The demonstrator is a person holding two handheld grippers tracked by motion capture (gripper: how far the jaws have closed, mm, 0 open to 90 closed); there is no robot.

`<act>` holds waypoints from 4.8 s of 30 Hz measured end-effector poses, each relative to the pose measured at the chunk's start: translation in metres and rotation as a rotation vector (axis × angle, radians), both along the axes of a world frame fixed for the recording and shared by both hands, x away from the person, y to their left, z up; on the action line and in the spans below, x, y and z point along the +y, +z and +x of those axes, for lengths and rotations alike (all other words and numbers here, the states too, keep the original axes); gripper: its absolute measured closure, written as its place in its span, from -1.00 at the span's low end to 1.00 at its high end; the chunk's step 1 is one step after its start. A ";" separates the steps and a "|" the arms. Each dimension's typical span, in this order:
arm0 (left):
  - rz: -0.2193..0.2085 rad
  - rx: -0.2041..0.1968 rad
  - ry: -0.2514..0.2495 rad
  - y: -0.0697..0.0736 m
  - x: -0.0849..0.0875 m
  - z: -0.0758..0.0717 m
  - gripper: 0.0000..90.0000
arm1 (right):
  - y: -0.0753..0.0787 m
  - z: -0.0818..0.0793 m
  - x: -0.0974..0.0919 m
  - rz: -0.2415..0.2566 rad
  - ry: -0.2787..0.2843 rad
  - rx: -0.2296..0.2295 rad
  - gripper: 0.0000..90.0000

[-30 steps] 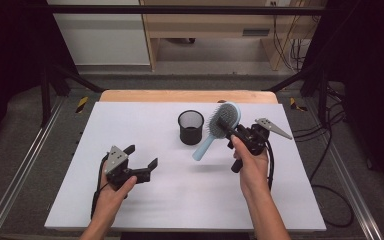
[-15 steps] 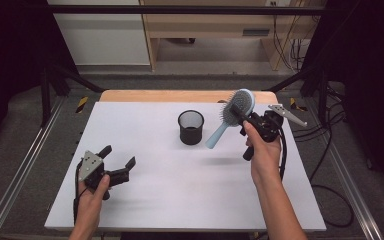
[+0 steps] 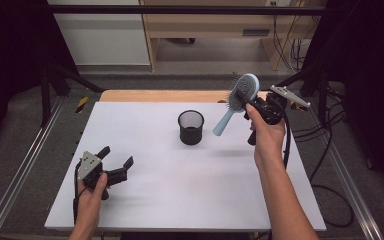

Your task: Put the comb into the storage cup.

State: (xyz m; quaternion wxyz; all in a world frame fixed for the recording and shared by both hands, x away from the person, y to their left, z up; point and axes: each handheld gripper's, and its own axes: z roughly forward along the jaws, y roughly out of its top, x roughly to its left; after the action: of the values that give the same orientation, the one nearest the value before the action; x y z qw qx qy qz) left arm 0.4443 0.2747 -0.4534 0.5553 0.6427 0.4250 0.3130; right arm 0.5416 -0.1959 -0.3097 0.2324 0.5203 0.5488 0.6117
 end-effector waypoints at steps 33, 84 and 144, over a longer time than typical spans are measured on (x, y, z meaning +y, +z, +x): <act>-0.002 0.000 -0.009 0.000 -0.005 -0.001 -0.89 | 0.044 0.027 0.028 0.009 -0.055 -0.122 0.18; 0.001 -0.009 -0.009 0.001 -0.004 -0.001 -0.89 | 0.026 0.044 0.078 -0.051 0.040 -0.102 0.17; 0.014 -0.009 -0.015 -0.001 -0.003 0.001 -0.90 | -0.061 0.069 0.107 -0.112 0.064 0.008 0.15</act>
State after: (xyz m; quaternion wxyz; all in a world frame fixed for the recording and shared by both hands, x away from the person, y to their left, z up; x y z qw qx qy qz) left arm 0.4449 0.2718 -0.4542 0.5549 0.6485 0.4153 0.3146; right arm 0.6108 -0.0889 -0.3702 0.2390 0.4912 0.5994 0.5850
